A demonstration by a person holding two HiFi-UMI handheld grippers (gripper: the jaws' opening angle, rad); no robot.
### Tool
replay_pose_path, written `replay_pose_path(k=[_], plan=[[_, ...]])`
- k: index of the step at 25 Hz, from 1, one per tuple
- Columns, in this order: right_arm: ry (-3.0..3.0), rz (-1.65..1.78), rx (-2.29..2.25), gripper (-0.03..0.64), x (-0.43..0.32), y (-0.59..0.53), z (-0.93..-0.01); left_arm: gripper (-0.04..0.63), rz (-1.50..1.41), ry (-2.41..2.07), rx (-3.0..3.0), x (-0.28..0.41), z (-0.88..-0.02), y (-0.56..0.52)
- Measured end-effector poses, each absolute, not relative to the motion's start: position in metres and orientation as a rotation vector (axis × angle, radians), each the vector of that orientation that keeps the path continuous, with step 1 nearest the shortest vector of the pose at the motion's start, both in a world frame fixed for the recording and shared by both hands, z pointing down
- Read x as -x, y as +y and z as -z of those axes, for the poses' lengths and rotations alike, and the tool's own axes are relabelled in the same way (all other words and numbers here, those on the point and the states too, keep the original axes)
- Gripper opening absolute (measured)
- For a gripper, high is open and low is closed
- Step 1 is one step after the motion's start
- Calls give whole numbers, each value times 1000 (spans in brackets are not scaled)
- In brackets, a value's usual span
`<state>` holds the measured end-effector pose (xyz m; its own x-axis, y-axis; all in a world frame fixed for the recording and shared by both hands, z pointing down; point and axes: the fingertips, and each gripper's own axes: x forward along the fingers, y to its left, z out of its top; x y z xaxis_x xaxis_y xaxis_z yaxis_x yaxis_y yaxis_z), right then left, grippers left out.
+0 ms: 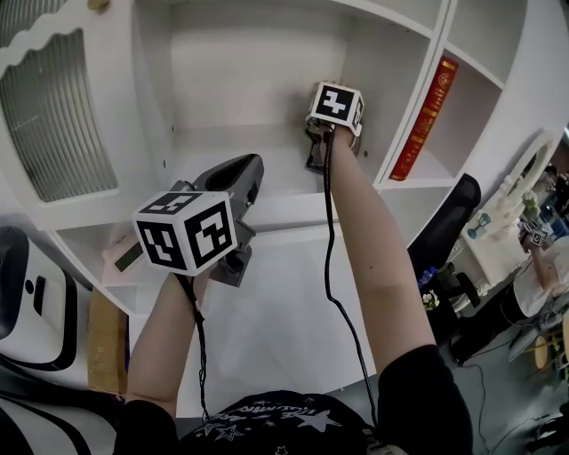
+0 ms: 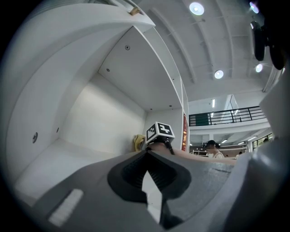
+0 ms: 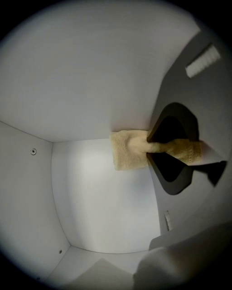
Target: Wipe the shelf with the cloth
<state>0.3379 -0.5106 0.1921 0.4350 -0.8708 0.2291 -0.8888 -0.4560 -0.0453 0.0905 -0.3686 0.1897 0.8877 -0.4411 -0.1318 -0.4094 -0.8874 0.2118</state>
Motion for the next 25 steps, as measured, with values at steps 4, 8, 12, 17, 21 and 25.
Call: replay_pose_path(k=[4,8,12,17,21,25], plan=[[-1567,-355,-2592,98,-339,-515,-195,6,251,-653,-2873,-92,-195,-369],[-1540,-359,-2595,97,-342,-520,-194,6,238,-646,-2873,-92,-198,-370],[-1528,-368,-2591,97,-343,-526,-196,6,229,-632,-2875,-93,-200,-370],[-1505,-368,-2576,95,-345,-530,-197,6,224,-611,-2871,-93,-202,-369],[-1492,-373,-2571,95,-347,-531,-199,6,228,-587,-2854,-91,-204,-368],[-1478,-367,-2581,95,-348,-528,-198,6,218,-586,-2859,-91,-206,-368]])
